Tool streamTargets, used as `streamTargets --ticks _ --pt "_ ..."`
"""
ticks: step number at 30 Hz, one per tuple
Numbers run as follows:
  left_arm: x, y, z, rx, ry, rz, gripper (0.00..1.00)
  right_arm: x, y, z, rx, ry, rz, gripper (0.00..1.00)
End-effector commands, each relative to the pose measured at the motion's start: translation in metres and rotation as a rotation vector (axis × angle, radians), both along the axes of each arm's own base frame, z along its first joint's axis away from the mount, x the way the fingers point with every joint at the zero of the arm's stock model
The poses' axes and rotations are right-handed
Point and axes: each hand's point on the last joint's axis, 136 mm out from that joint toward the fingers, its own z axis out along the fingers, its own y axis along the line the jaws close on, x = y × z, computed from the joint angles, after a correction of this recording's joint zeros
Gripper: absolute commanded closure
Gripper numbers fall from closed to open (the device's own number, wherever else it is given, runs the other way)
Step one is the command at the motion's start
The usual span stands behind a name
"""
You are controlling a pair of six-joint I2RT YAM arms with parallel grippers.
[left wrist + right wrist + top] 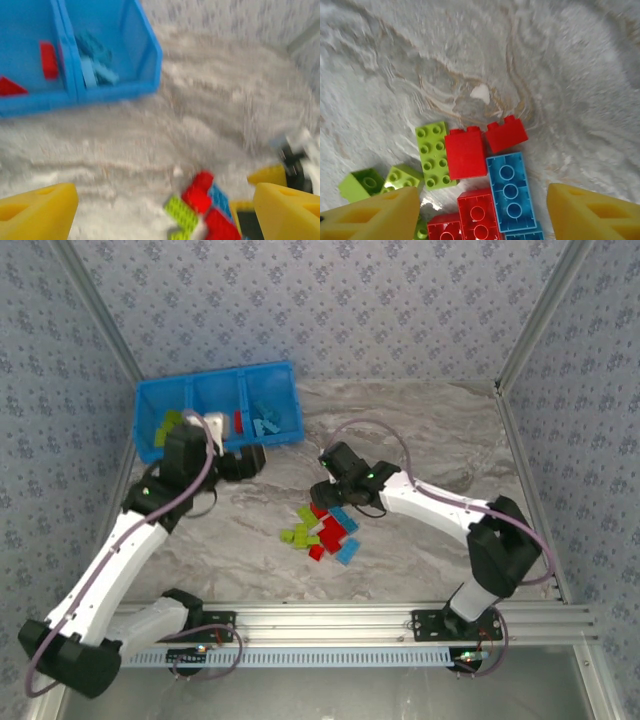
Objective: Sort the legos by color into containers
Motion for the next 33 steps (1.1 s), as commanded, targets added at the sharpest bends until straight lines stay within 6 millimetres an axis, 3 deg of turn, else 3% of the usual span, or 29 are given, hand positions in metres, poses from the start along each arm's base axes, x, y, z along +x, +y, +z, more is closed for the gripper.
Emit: streamTargets --ticks 1,4,7,12,18,20,23,26,33 --pt "-0.031 0.001 -0.038 0.121 0.070 -0.042 0.09 -0.007 0.016 -0.015 -0.027 0.048 0.027 0.34" --pt "-0.053 0.002 -0.058 0.177 0.124 -0.075 0.08 -0.004 0.020 -0.031 -0.089 0.047 0.023 0.39" --pt "-0.063 0.005 -0.067 0.193 0.151 -0.086 0.07 0.002 0.025 -0.044 -0.119 0.054 0.020 0.44" --pt "-0.067 0.010 -0.073 0.210 0.161 -0.079 0.07 0.009 0.034 -0.060 -0.154 0.065 0.016 0.53" --pt "-0.065 0.010 -0.070 0.196 0.140 -0.069 0.06 0.009 0.030 -0.073 -0.216 0.068 0.010 0.60" --pt "-0.065 0.010 -0.071 0.197 0.141 -0.068 0.06 0.008 0.027 -0.074 -0.247 0.058 0.010 0.57" --pt "-0.066 0.011 -0.071 0.195 0.141 -0.066 0.06 0.007 0.024 -0.076 -0.283 0.051 0.015 0.43" --pt "-0.066 0.011 -0.070 0.192 0.135 -0.062 0.05 0.007 0.022 -0.081 -0.307 0.065 0.006 0.39" --pt "-0.066 0.013 -0.070 0.200 0.128 -0.061 0.05 0.018 0.033 -0.074 -0.283 0.028 0.002 0.62"
